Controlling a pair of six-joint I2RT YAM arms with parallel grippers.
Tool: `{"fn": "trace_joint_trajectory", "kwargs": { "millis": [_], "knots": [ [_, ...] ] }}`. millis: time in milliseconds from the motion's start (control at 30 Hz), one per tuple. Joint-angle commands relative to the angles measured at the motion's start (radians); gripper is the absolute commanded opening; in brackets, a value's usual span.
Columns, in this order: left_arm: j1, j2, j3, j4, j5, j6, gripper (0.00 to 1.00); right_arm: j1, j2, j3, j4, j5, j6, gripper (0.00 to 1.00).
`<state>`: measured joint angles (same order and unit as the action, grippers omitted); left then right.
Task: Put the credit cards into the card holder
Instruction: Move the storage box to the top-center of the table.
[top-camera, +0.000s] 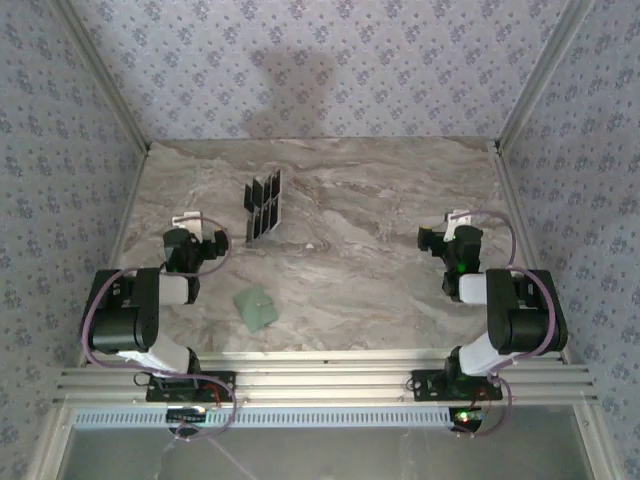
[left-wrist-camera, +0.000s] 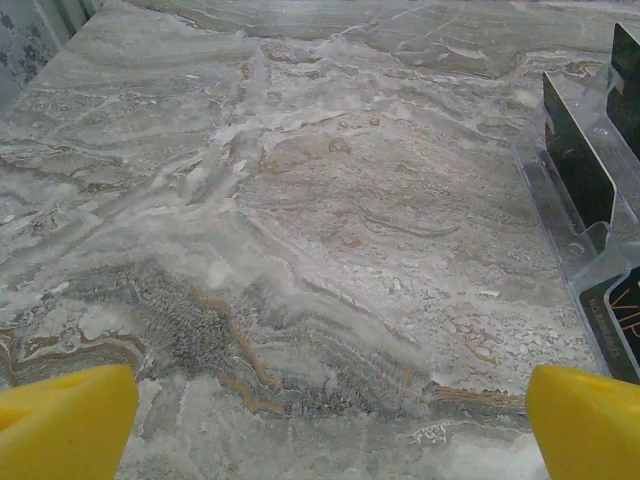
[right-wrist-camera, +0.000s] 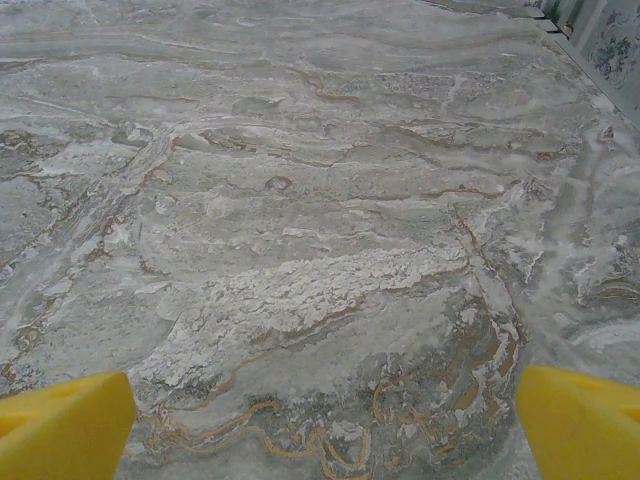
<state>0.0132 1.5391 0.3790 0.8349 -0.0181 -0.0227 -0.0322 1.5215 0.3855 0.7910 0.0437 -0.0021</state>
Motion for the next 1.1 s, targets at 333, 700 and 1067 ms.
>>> {"fn": "trace_joint_trajectory", "kwargs": {
  "millis": [333,700,1067],
  "knots": [
    [0.027,-0.002,0.034,-0.017,0.043,-0.007,1.0,0.0,0.003,0.003,0.022,-0.003,-0.019,1.0],
    [0.026,-0.007,0.029,-0.01,0.057,0.0,1.0,-0.005,0.001,-0.002,0.027,-0.013,-0.016,1.0],
    [0.024,-0.201,0.1,-0.32,-0.031,-0.06,1.0,-0.002,-0.275,0.136,-0.493,0.096,0.146,1.0]
  ]
}}
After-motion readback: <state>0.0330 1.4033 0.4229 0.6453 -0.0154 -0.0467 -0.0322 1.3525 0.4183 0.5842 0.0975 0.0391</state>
